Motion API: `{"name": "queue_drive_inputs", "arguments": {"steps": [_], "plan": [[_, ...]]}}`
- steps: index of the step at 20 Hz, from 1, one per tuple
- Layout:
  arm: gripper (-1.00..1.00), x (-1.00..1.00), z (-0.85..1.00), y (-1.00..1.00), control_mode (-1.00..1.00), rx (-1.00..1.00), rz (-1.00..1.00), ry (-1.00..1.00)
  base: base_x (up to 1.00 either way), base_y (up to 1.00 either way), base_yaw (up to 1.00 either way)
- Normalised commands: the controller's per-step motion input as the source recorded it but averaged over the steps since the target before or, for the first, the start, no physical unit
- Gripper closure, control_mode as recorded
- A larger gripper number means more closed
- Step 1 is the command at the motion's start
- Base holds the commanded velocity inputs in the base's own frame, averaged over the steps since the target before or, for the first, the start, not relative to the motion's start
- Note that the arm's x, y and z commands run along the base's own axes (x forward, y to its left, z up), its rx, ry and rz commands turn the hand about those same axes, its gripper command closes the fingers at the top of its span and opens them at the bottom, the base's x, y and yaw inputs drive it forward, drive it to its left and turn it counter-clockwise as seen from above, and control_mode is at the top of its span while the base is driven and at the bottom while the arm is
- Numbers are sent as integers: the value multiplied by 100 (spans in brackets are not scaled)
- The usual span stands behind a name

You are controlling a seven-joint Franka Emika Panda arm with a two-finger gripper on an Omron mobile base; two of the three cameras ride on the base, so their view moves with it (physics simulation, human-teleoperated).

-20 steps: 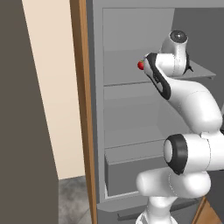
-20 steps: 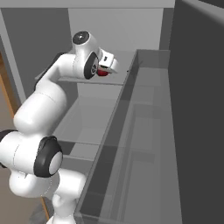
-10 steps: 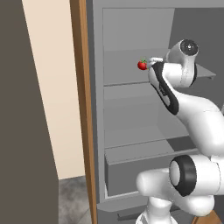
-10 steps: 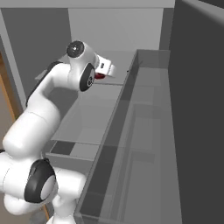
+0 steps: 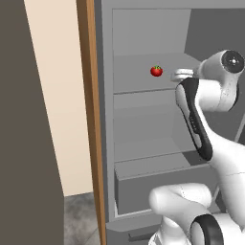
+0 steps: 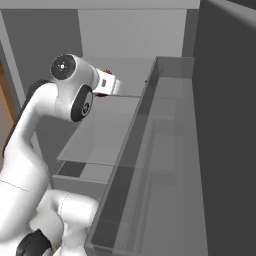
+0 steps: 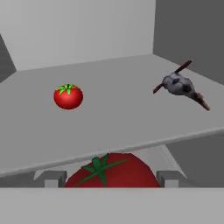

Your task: Place one tomato and one fish in each tupperware on the nearby counter, to pack two identical lunches.

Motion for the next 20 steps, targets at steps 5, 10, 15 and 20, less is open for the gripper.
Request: {"name": "queue_drive_inputs", "arguments": {"steps": [5, 10, 15, 20], "plan": [[100, -100, -19, 27, -100, -3, 4, 0, 0, 0, 0], [100, -100, -22, 11, -100, 0, 4, -3, 0, 0, 0], [100, -59, -6, 26, 100, -2, 0, 1, -37, 16, -2], [100, 0, 0, 0, 100, 0, 0, 0, -98, 11, -7]]}}
